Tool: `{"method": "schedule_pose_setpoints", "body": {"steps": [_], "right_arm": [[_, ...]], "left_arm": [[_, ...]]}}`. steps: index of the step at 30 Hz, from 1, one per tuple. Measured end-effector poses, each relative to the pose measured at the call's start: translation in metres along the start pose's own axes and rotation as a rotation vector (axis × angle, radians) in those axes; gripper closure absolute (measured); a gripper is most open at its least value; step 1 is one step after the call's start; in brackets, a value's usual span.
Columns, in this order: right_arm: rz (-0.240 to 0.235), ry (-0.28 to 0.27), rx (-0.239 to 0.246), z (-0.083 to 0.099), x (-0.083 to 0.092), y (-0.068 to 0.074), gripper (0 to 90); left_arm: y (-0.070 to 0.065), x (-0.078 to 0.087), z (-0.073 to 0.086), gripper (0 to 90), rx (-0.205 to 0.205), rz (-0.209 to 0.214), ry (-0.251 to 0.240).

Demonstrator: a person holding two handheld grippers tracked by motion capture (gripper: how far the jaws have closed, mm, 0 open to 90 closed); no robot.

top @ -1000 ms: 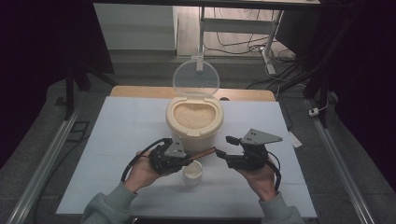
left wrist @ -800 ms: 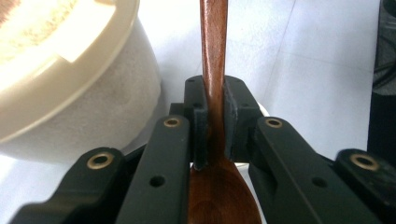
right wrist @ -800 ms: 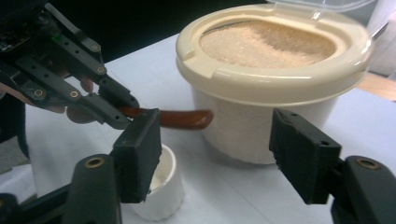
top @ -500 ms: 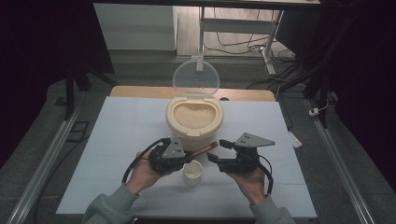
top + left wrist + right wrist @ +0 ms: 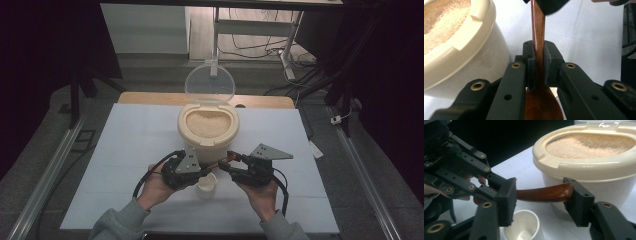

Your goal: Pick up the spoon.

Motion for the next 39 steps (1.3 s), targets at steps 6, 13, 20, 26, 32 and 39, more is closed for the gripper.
{"method": "schedule_pose_setpoints", "body": {"steps": [6,13,20,26,32,39], "right_arm": [[-0.031,-0.024,-0.017,-0.002,0.002,0.0,57.2],[-0.086,-0.069,-0.032,-0.006,0.003,0.003,67.4],[-0.156,-0.093,-0.053,-0.009,0.004,0.008,78.5],[-0.182,-0.105,-0.033,-0.012,0.004,0.015,82.3],[-0.179,-0.122,-0.031,-0.013,0.003,0.016,82.6],[-0.184,-0.163,-0.031,-0.018,0.005,0.018,82.8]], "left_arm": [[-0.001,0.0,0.001,80.3,-0.013,0.001,0.014],[-0.001,0.001,0.003,80.5,-0.029,-0.015,0.025],[-0.002,-0.001,0.005,80.5,-0.046,-0.01,0.044],[-0.002,-0.003,0.006,80.4,-0.051,-0.009,0.049],[-0.001,-0.002,0.006,80.3,-0.046,-0.008,0.039],[0.001,0.002,0.004,75.7,0.005,0.001,-0.009]]}}
Point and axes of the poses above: each handheld gripper's, and its own axes: x roughly backward along the jaws, z roughly out of its underside, y roughly to its left, the point moved 8 cm from there along -x, roughly forward along the jaws, and after that the axes turned 1 degree about y, right-handed, at the moved point
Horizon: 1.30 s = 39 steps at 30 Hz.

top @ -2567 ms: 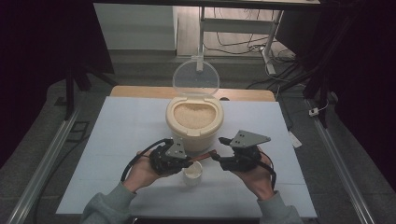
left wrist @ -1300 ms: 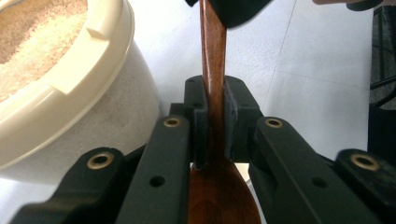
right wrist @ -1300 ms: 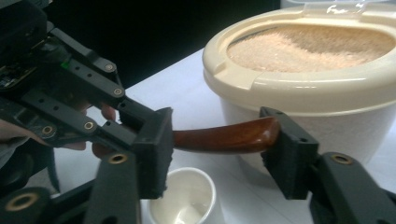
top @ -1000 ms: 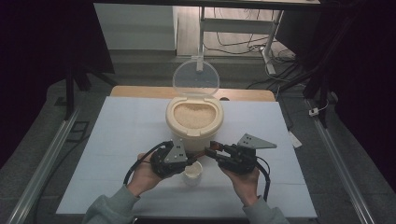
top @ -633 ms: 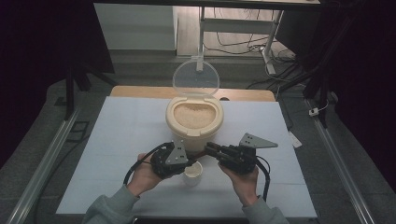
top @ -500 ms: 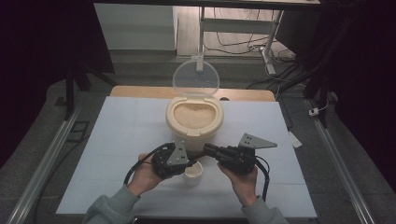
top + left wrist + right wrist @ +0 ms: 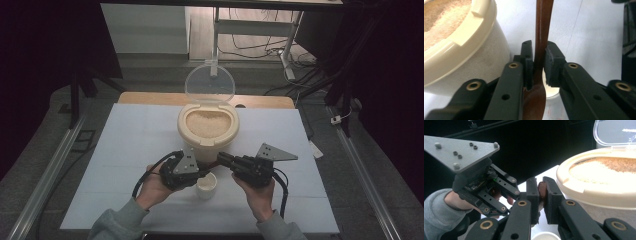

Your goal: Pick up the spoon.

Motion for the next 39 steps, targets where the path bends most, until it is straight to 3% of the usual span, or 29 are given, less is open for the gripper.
{"method": "schedule_pose_setpoints", "body": {"steps": [2,3,5,6,7,10,27,32,39], "right_arm": [[0.0,-0.007,0.0,-0.001,0.0,0.0,82.8],[-0.002,-0.018,-0.002,-0.003,0.002,-0.001,82.8],[-0.002,-0.029,-0.007,-0.006,0.004,-0.002,82.8],[-0.002,-0.029,-0.007,-0.006,0.004,-0.002,82.8],[-0.004,-0.04,-0.011,-0.008,0.007,-0.003,82.8],[0.001,-0.049,-0.006,-0.011,0.01,-0.006,82.8],[0.016,-0.088,0.005,-0.026,0.027,-0.017,82.8],[0.029,-0.104,0.005,-0.03,0.034,-0.021,82.8],[0.053,-0.144,0.004,-0.041,0.049,-0.028,82.8]], "left_arm": [[0.003,0.002,0.002,70.7,0.027,-0.01,-0.008],[0.005,0.003,0.003,57.8,0.046,-0.019,-0.014],[0.007,0.007,0.006,48.9,0.08,-0.022,-0.035],[0.008,0.011,0.008,48.9,0.103,-0.03,-0.048],[0.01,0.014,0.011,40.4,0.125,-0.036,-0.059],[0.012,0.025,0.02,34.0,0.183,-0.047,-0.086],[0.036,0.064,0.12,26.6,0.391,-0.164,-0.079],[0.042,0.066,0.145,25.8,0.424,-0.188,-0.06],[0.047,0.072,0.169,25.1,0.475,-0.207,-0.042]]}}
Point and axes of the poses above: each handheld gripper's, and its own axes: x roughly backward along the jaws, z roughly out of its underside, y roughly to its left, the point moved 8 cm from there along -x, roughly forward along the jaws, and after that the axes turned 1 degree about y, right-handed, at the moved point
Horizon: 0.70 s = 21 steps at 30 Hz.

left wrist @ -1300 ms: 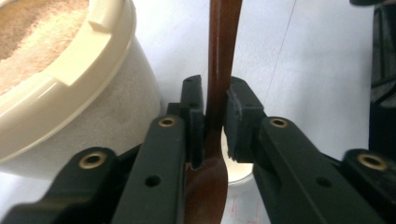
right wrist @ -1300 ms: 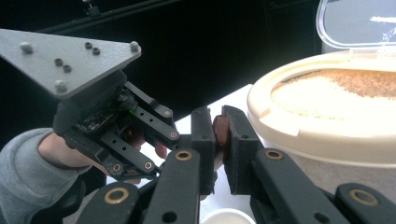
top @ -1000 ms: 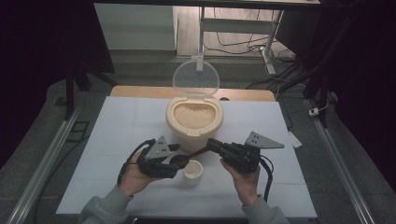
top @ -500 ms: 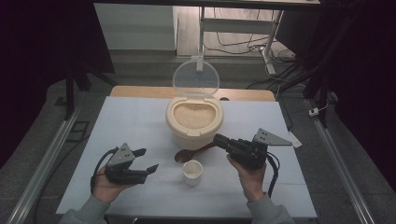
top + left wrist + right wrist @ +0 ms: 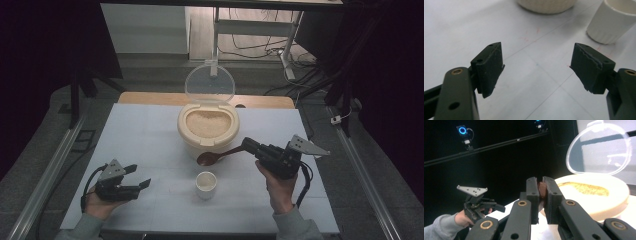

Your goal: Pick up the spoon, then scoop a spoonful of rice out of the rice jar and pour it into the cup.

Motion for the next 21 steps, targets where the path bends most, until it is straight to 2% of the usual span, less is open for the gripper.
{"method": "schedule_pose_setpoints", "body": {"steps": [6,15,21], "right_arm": [[0.012,-0.032,0.011,-0.01,0.009,-0.002,82.8],[0.021,-0.064,0.017,-0.021,0.018,-0.003,82.8],[0.022,-0.088,0.022,-0.03,0.018,-0.004,82.8]], "left_arm": [[0.005,-0.002,0.008,19.7,0.042,0.006,0.029],[0.004,-0.008,0.011,16.0,0.038,0.006,0.064],[0.001,-0.009,0.011,15.8,0.03,0.012,0.071]]}}
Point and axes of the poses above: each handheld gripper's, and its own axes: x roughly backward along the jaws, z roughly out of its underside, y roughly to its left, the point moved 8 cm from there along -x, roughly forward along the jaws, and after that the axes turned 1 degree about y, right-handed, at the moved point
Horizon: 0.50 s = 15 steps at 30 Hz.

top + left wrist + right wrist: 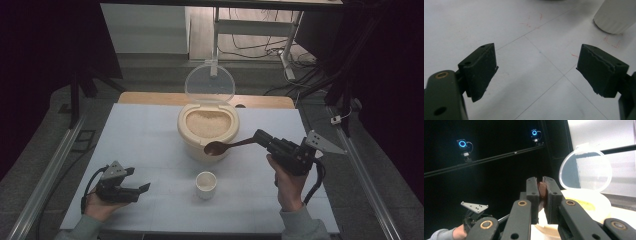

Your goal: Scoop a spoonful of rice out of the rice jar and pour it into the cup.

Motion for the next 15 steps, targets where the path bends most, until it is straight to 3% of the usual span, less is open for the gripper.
{"method": "schedule_pose_setpoints", "body": {"steps": [7,15], "right_arm": [[0.031,-0.026,-0.002,-0.015,-0.009,-0.014,82.8],[0.117,0.001,0.0,-0.028,-0.027,-0.043,82.8]], "left_arm": [[0.0,-0.001,0.001,15.8,-0.001,0.005,0.006],[-0.001,0.0,0.0,15.8,-0.003,0.004,0.002]]}}
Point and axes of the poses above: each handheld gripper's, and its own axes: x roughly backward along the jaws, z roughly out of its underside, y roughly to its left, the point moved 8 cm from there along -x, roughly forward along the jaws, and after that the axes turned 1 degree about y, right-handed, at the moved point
